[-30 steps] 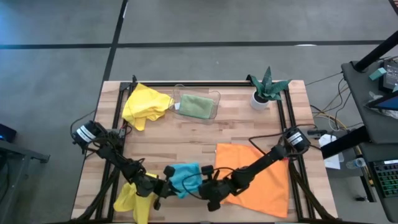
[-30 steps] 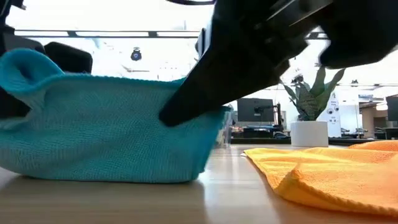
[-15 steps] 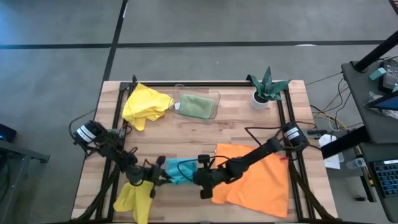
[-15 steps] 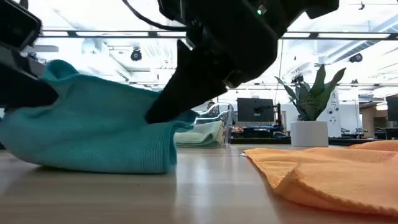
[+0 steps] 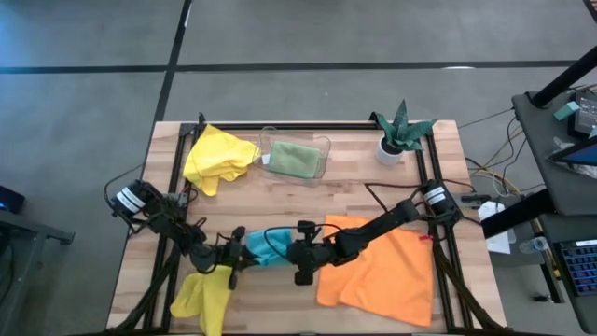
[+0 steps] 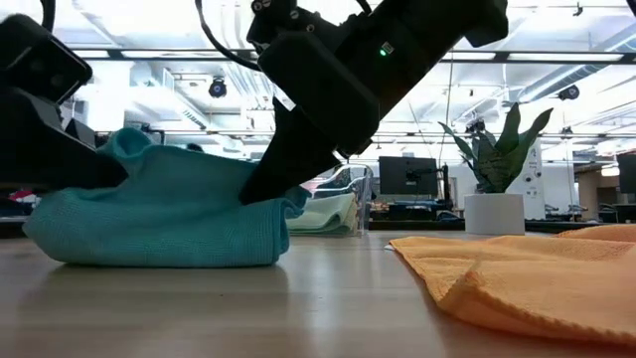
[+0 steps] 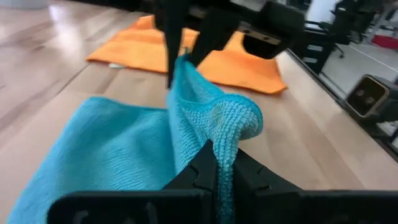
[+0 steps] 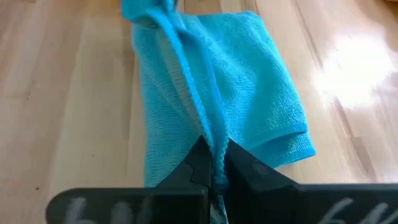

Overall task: Fold microfiber towels
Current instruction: Fold the blue towel

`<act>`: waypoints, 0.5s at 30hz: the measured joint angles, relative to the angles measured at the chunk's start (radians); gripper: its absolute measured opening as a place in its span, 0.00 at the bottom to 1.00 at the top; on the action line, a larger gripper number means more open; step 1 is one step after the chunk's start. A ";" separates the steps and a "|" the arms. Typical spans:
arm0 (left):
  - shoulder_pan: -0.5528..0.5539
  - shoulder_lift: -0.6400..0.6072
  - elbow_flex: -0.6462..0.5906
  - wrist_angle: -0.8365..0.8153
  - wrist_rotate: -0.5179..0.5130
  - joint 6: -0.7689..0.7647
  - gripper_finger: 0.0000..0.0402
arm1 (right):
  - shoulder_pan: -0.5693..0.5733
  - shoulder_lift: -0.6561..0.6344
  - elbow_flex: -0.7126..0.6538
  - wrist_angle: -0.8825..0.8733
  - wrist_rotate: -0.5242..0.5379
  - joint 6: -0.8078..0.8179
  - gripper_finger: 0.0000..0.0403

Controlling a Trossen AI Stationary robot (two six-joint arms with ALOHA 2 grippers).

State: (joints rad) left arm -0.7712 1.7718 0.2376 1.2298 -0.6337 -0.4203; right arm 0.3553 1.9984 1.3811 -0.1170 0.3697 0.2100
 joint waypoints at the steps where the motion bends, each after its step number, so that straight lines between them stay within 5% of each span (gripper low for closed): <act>1: 0.000 0.000 -0.007 0.003 -0.005 -0.015 0.00 | 0.001 0.000 0.000 -0.001 0.001 0.000 0.02; 15: 0.008 -0.002 -0.051 0.031 -0.057 -0.121 0.00 | -0.009 0.001 0.001 0.004 0.048 0.015 0.02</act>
State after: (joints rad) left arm -0.7632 1.7702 0.1861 1.2605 -0.6912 -0.5415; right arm 0.3465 1.9995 1.3819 -0.1126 0.4175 0.2251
